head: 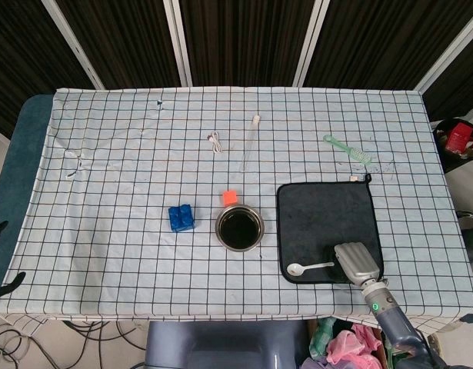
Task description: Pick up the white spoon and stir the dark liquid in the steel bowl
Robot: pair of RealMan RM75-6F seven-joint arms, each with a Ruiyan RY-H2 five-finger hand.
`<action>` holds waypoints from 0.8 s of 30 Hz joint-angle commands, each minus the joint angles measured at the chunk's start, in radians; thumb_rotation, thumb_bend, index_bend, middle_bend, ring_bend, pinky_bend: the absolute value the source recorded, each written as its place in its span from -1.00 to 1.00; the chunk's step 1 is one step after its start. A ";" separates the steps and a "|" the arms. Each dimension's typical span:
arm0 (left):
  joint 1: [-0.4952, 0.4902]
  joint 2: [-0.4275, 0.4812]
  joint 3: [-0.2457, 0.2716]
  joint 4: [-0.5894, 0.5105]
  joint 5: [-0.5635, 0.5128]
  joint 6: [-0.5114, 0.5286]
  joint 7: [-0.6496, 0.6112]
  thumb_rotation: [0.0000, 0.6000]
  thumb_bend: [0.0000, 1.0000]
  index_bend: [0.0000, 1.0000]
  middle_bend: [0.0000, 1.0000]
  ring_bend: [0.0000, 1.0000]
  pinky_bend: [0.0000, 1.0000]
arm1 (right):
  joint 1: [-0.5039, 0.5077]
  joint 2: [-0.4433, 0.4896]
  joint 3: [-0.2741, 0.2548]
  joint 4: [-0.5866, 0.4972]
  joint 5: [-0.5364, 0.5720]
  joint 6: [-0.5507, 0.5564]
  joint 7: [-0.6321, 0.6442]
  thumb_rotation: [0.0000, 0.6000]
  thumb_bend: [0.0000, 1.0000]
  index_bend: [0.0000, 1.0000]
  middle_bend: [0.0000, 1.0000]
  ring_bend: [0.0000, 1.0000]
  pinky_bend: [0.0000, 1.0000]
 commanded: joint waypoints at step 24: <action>0.005 0.006 0.001 0.001 0.013 0.010 -0.017 1.00 -0.61 -0.81 -0.99 -1.00 -1.00 | -0.006 0.007 0.010 -0.008 -0.008 0.018 0.028 1.00 -0.19 0.12 0.58 0.98 1.00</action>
